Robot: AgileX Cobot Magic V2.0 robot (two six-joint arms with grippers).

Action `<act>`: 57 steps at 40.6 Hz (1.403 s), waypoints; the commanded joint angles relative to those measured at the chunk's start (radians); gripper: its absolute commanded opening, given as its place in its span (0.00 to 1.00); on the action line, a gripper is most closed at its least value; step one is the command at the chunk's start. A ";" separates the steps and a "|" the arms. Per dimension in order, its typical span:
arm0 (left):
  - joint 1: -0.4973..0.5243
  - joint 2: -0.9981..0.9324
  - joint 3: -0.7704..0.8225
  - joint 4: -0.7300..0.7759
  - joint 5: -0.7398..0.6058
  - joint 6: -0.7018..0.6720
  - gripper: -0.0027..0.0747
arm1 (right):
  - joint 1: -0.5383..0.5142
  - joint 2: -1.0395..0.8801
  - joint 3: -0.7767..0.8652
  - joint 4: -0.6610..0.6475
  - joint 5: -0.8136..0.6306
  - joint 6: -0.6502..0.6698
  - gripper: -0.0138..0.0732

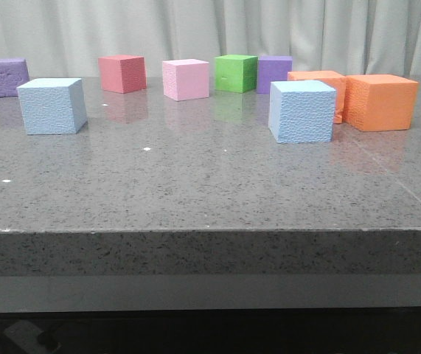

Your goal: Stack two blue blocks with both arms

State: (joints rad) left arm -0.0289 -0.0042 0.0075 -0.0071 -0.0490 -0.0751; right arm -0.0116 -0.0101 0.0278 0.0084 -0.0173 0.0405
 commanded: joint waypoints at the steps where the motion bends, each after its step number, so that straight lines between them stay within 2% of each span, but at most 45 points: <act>1: -0.007 -0.015 0.001 -0.008 -0.084 -0.006 0.01 | -0.006 -0.019 -0.007 -0.008 -0.085 -0.003 0.02; 17: -0.007 -0.015 0.001 -0.008 -0.084 -0.006 0.01 | -0.006 -0.019 -0.007 -0.008 -0.088 -0.003 0.02; 25: -0.007 -0.015 0.001 -0.008 -0.084 -0.006 0.01 | -0.006 -0.019 -0.007 -0.008 -0.156 -0.003 0.02; 28: -0.007 -0.015 0.001 -0.008 -0.136 -0.006 0.01 | -0.006 -0.019 -0.011 -0.008 -0.182 -0.003 0.02; 32: -0.007 -0.015 -0.029 -0.008 -0.158 -0.006 0.01 | -0.006 -0.019 -0.061 -0.008 -0.137 -0.003 0.02; 42: -0.007 -0.011 -0.317 0.000 0.079 -0.006 0.01 | -0.006 0.032 -0.367 -0.008 0.150 -0.003 0.02; 50: -0.007 0.109 -0.584 0.000 0.342 -0.006 0.01 | -0.006 0.219 -0.625 -0.008 0.401 -0.004 0.02; 57: -0.007 0.254 -0.707 -0.004 0.514 -0.006 0.01 | -0.006 0.384 -0.749 -0.008 0.560 -0.004 0.02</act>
State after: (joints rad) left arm -0.0289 0.1777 -0.6416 -0.0071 0.4552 -0.0751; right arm -0.0116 0.3026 -0.6603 0.0084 0.5477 0.0405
